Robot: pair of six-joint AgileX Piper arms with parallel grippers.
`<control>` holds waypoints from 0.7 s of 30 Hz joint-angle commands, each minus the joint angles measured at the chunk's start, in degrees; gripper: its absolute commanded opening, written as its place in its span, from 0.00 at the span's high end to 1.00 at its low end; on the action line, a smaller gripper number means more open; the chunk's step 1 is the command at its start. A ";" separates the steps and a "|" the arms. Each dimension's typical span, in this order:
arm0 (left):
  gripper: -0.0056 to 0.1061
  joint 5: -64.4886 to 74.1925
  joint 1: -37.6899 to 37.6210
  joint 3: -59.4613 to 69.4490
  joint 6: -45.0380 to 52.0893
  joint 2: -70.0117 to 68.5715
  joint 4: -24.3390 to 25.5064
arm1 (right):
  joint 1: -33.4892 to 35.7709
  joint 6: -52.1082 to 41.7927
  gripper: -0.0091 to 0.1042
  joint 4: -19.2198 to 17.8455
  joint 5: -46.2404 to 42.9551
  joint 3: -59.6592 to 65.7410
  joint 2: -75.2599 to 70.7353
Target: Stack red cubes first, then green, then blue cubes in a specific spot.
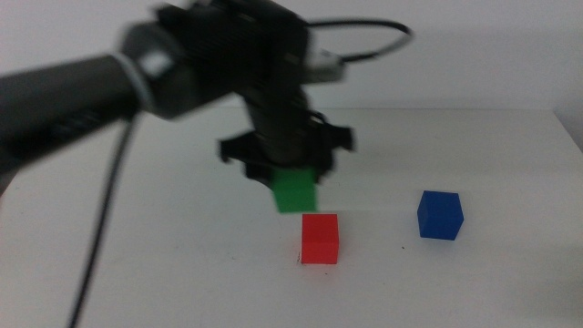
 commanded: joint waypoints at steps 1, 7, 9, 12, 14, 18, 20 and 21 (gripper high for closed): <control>0.94 0.24 -2.79 -1.51 -4.29 1.81 1.14 | -0.45 -0.06 0.10 -0.46 -0.56 0.22 -0.29; 0.91 -2.32 -3.17 -1.51 -3.88 5.83 -1.73 | -0.45 -0.06 0.10 -0.46 -0.56 0.22 -0.29; 0.91 -4.07 -3.17 -1.51 -3.88 6.74 -1.38 | -0.45 -0.06 0.10 -0.46 -0.56 0.22 -0.29; 0.91 -5.25 -3.04 -1.51 -4.02 7.85 -1.29 | -0.45 -0.06 0.10 -0.46 -0.56 0.22 -0.29; 0.91 -5.72 -3.04 -1.51 -4.02 8.22 -1.29 | -0.45 -0.06 0.10 -0.46 -0.56 0.22 -0.29; 0.91 -5.31 -3.04 -1.51 -4.02 8.41 -1.92 | -0.45 -0.06 0.10 -0.46 -0.56 0.22 -0.29; 0.88 -4.74 -3.04 -1.51 -3.60 8.77 -1.92 | -0.45 -0.06 0.10 -0.46 -0.56 0.22 -0.29; 0.85 -4.56 -3.04 -1.51 -3.37 9.03 -1.92 | -0.45 -0.06 0.10 -0.46 -0.56 0.22 -0.29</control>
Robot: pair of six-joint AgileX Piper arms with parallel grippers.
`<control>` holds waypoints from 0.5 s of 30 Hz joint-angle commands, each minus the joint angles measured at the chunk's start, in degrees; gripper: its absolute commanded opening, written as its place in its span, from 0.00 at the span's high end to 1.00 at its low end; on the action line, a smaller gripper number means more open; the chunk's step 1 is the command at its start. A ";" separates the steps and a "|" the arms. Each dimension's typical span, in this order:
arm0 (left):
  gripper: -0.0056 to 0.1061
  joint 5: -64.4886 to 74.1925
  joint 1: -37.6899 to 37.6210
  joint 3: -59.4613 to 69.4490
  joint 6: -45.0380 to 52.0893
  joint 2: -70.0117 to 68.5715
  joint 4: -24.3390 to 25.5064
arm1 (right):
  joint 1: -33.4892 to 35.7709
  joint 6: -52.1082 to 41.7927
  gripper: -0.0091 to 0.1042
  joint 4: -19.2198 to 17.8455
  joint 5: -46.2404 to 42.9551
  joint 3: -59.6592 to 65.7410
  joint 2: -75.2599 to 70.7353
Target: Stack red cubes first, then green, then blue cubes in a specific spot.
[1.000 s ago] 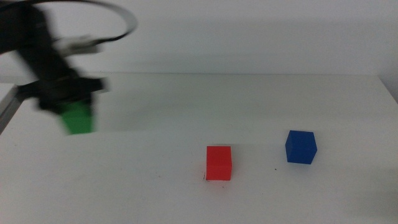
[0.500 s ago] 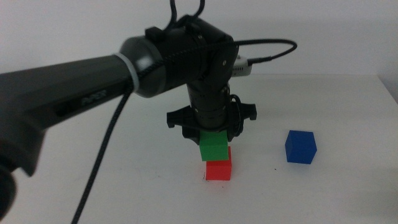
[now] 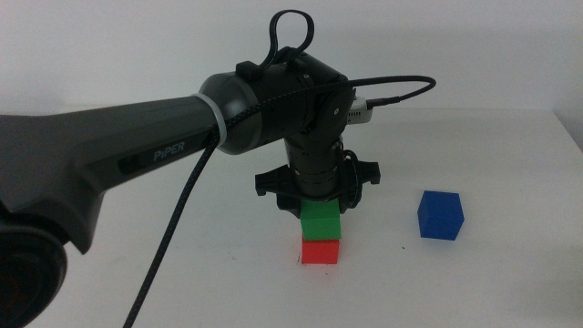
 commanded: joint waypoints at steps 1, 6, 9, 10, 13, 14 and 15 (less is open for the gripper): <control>0.83 0.38 0.12 -0.32 0.14 0.72 -0.22 | -0.45 -0.15 0.10 -0.46 -0.56 0.22 -0.29; 0.72 0.38 0.01 -0.32 1.00 0.92 -0.70 | -0.45 -0.15 0.10 -0.46 -0.56 0.22 -0.29; 0.32 0.56 0.01 -0.32 1.26 0.92 -0.70 | -0.45 -0.15 0.10 -0.46 -0.56 0.22 -0.29; 0.26 0.65 0.01 -0.32 2.04 0.92 -0.70 | -0.45 -0.15 0.10 -0.46 -0.56 0.22 -0.29; 0.11 1.11 0.12 -1.33 7.15 -0.99 -0.40 | -0.45 -0.15 0.10 -0.46 -0.56 0.22 -0.29; 0.11 2.60 0.21 -2.23 8.85 -2.55 -0.50 | -0.45 -0.15 0.10 -0.46 -0.56 0.22 -0.29; 0.11 4.22 0.45 -3.16 10.32 -4.21 -0.50 | -0.45 -0.15 0.10 -0.46 -0.56 0.22 -0.29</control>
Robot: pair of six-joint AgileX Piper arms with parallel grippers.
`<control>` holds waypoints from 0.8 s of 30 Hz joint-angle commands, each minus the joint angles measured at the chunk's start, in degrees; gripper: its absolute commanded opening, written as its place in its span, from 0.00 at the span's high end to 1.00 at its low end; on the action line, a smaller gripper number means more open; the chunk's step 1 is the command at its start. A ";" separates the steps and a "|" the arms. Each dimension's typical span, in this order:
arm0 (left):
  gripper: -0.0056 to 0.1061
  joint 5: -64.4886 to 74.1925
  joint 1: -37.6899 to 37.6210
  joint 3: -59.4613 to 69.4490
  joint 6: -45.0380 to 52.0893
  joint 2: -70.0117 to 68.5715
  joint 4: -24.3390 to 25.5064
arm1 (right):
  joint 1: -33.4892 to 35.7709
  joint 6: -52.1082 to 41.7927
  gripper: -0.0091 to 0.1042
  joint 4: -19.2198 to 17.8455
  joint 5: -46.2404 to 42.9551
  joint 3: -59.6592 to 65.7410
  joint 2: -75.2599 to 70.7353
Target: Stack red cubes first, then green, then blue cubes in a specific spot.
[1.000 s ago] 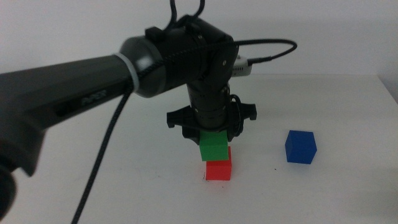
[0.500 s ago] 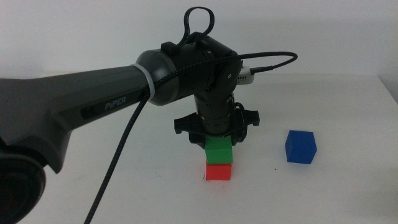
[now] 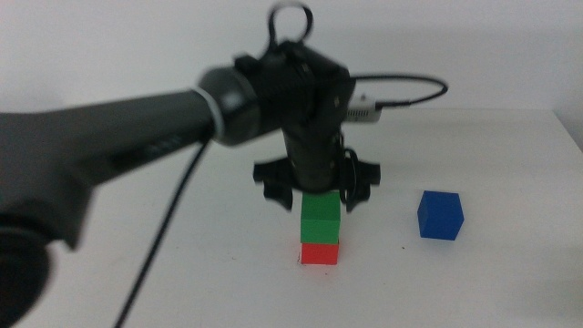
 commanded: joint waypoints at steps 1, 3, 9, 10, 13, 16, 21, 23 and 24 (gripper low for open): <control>0.11 3.08 0.39 -2.46 4.97 -6.04 0.08 | -0.45 -0.15 0.10 -0.46 -0.56 0.22 -0.29; 0.11 5.22 0.49 -3.24 9.98 -11.59 1.04 | -0.45 -0.15 0.10 -0.46 -0.56 0.22 -0.29; 0.11 2.35 0.49 5.02 25.51 -35.84 -1.74 | -0.45 -0.15 0.10 -0.46 -0.56 0.22 -0.29; 0.11 0.56 0.49 8.27 26.41 -40.59 -2.30 | -0.45 -0.15 0.10 -0.46 -0.56 0.22 -0.29; 0.11 -3.04 0.49 16.53 26.82 -52.35 -3.89 | -0.45 -0.15 0.10 -0.46 -0.56 0.22 -0.29; 0.11 -3.83 0.49 21.29 28.75 -59.85 -5.73 | -0.45 -0.15 0.10 -0.46 -0.56 0.22 -0.29; 0.11 -2.36 0.49 22.75 28.92 -64.05 -7.86 | -0.45 -0.15 0.10 -0.46 -0.56 0.22 -0.29; 0.11 -2.85 0.49 22.75 28.92 -64.38 -7.88 | -0.45 -0.15 0.10 -0.46 -0.56 0.22 -0.29; 0.11 -2.97 0.49 22.75 28.92 -64.71 -7.88 | -0.45 -0.15 0.10 -0.46 -0.56 0.22 -0.29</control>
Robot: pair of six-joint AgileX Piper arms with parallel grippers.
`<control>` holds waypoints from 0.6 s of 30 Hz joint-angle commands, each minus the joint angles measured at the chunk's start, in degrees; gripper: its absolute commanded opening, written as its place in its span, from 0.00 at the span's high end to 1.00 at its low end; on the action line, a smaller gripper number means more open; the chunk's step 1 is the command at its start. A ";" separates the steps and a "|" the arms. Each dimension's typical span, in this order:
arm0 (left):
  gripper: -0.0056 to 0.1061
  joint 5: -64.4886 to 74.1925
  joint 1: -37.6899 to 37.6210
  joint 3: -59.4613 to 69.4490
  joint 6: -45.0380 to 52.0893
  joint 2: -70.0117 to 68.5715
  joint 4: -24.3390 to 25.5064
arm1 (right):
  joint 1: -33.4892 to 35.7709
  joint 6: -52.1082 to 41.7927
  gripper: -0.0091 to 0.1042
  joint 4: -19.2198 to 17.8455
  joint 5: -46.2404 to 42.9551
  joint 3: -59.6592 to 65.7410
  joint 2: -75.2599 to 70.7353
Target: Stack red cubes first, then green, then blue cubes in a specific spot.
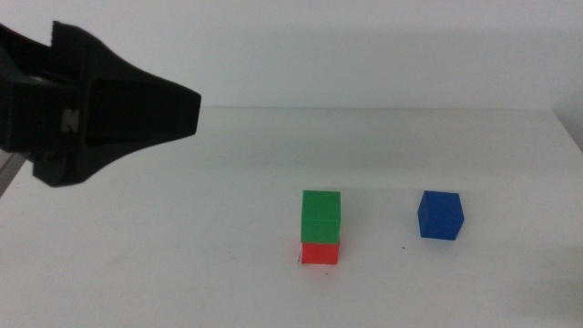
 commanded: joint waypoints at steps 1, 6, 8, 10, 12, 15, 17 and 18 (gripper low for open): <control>0.11 -1.04 -0.01 0.17 0.03 -0.62 -0.53 | -0.45 -0.15 0.10 -0.46 -0.56 0.22 -0.29; 0.11 -1.04 -0.01 0.30 0.03 -0.62 0.64 | -0.45 -0.15 0.10 -0.46 -0.56 0.22 -0.29; 0.11 -1.40 -0.01 0.30 0.03 -0.62 0.64 | -0.45 -0.75 0.10 -1.10 -0.88 0.22 -0.29; 0.11 -1.40 -0.01 0.30 0.03 -0.62 0.64 | -0.45 -0.11 0.10 0.45 -3.22 0.22 -0.29; 0.11 -1.40 -0.01 0.30 0.03 -0.62 0.64 | -0.45 1.55 0.10 3.46 -8.82 0.22 -0.29; 0.11 -1.40 -0.01 0.30 0.03 -0.62 0.64 | -0.45 3.63 0.10 5.35 -6.43 -3.74 -0.14; 0.11 -1.41 -0.01 0.30 0.16 -0.62 0.53 | -0.45 3.73 0.10 5.09 1.13 -10.77 6.24; 0.11 -1.41 -0.01 0.30 0.16 -0.62 0.53 | -0.45 3.84 0.10 5.58 5.91 -15.25 11.03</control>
